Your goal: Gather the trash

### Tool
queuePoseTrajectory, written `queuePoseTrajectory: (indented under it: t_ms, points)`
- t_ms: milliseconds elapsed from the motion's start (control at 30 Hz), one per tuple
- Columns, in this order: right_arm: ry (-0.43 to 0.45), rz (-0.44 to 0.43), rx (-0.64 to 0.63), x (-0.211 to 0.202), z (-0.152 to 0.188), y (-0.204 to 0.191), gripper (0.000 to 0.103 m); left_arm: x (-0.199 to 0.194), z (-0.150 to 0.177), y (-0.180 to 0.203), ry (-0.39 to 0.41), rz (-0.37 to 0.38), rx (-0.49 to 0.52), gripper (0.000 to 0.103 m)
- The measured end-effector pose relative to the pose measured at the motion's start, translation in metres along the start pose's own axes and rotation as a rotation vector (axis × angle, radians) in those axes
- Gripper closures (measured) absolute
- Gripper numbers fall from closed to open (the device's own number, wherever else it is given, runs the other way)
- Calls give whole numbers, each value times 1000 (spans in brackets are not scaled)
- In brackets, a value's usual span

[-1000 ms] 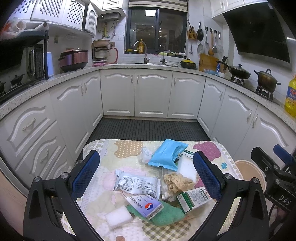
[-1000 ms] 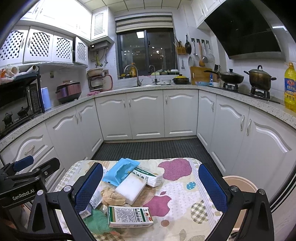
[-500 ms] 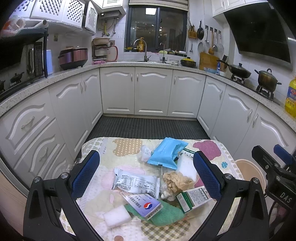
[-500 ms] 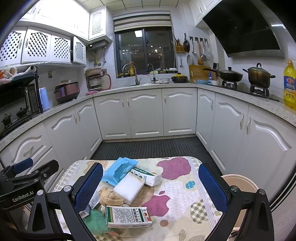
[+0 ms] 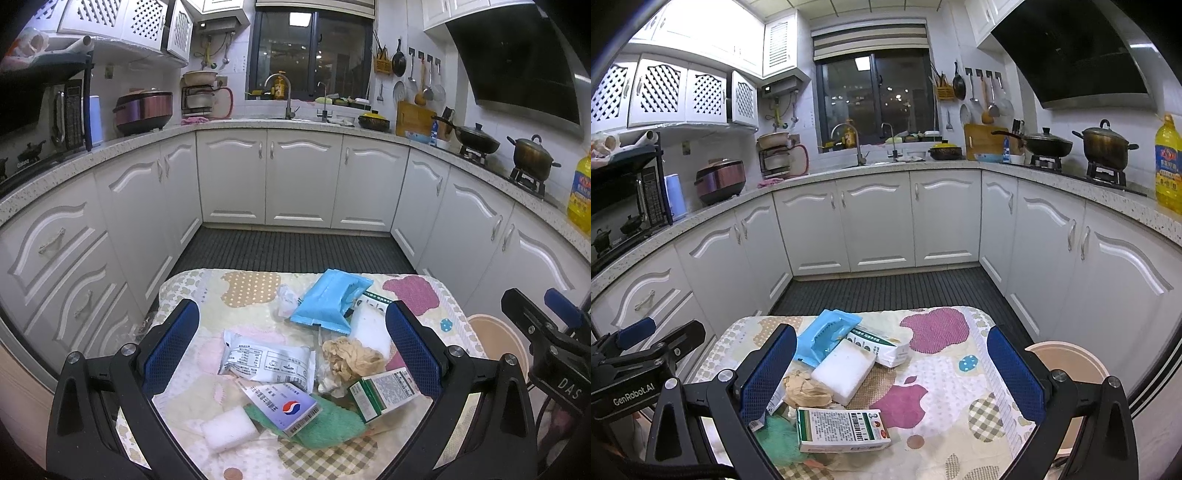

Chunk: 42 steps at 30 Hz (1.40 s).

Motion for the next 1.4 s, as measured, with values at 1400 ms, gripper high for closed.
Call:
queuePoseTrajectory:
  t_ms: [1400]
  points:
    - [-131,-48,23,24,30,-2,1,20,6,-12,-56,3,-35,2]
Point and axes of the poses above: each gripper's, at about its wrist camera, not at the fingertips, and x roughly the way its jaws point, y to its right, z to its underside, the point moved 1 cm from there along x, roughly the way its jaws point, and after that the axes turned 12 degrees about y, right-handed, at the moved point
